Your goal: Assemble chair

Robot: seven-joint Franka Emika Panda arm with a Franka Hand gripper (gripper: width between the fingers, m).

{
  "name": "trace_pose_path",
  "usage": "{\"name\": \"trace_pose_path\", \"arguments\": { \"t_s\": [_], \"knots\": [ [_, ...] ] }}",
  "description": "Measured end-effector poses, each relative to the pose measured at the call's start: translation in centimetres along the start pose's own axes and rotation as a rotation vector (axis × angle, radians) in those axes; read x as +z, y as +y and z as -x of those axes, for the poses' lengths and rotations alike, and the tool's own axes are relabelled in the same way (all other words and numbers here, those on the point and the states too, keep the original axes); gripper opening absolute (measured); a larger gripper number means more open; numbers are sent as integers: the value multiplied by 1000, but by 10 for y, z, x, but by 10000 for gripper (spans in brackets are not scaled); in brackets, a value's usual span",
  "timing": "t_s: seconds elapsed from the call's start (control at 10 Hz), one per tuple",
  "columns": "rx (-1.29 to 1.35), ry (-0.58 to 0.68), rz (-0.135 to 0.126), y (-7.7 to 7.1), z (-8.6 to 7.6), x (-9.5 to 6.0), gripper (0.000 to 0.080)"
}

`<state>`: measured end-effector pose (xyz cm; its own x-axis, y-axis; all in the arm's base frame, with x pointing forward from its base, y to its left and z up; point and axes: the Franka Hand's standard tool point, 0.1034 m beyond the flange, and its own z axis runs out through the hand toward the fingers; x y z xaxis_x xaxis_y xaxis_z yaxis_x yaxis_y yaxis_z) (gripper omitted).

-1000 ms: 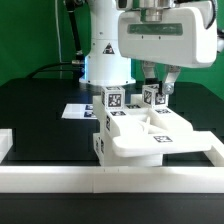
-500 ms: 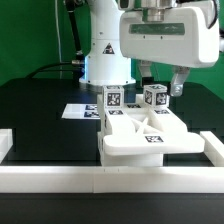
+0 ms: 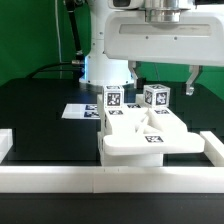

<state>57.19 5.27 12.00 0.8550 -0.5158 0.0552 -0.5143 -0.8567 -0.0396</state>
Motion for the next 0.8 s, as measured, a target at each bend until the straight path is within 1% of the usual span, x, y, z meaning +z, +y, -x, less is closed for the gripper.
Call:
{"name": "trace_pose_path", "arguments": {
  "t_s": [0.2,0.4,0.7,0.8],
  "knots": [
    [-194,0,2,3,-2,0,648],
    [-351,2,13,3,-2,0,648],
    [-524,3,12,4,-3,-1,648],
    [-528,3,12,5,-4,-1,644]
  ]
}}
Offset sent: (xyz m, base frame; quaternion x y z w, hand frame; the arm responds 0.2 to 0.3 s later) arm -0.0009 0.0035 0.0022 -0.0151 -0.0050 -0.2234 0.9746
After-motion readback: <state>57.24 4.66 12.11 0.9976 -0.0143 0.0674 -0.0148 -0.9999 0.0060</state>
